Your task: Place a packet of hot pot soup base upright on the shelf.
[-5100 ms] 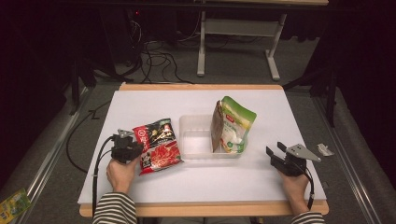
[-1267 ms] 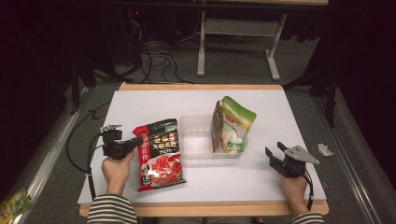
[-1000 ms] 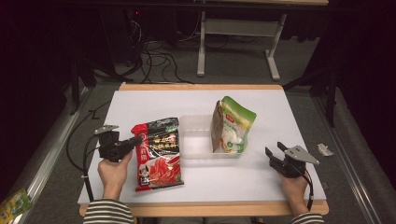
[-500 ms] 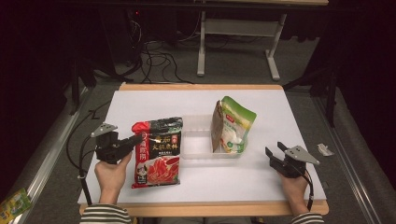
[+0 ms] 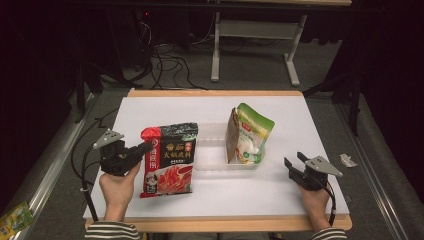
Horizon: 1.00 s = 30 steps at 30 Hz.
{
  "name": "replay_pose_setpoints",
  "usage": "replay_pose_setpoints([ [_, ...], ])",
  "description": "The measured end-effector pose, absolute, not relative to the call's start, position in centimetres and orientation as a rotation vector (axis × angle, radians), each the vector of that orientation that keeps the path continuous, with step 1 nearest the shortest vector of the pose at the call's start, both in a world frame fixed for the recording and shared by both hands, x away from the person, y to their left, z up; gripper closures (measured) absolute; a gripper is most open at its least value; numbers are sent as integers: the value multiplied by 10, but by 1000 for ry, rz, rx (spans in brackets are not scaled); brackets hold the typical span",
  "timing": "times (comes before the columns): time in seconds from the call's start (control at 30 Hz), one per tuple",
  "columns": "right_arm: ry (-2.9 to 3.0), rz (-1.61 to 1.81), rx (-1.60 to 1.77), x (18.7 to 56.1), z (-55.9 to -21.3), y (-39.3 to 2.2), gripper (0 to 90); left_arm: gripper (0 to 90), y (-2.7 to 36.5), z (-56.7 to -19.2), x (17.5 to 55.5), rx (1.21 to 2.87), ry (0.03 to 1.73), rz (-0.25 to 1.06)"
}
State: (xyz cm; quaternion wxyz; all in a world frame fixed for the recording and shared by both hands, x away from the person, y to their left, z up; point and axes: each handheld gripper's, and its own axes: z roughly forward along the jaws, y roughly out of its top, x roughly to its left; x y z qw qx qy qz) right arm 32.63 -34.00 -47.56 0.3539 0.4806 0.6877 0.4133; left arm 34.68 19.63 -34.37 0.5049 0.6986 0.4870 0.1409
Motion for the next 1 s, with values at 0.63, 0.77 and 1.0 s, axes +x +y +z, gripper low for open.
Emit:
replay_pose_setpoints([
  [0.63,1775,1079,1245,326,-475,-341,443,889,174,-321,351,1688,1109,350],
  [0.77,1770,1082,1250,326,-476,-341,442,889,170,-316,352,1690,1099,354],
  [1.0,1770,1084,1249,326,-476,-342,442,889,166,-308,352,1688,1088,362],
])
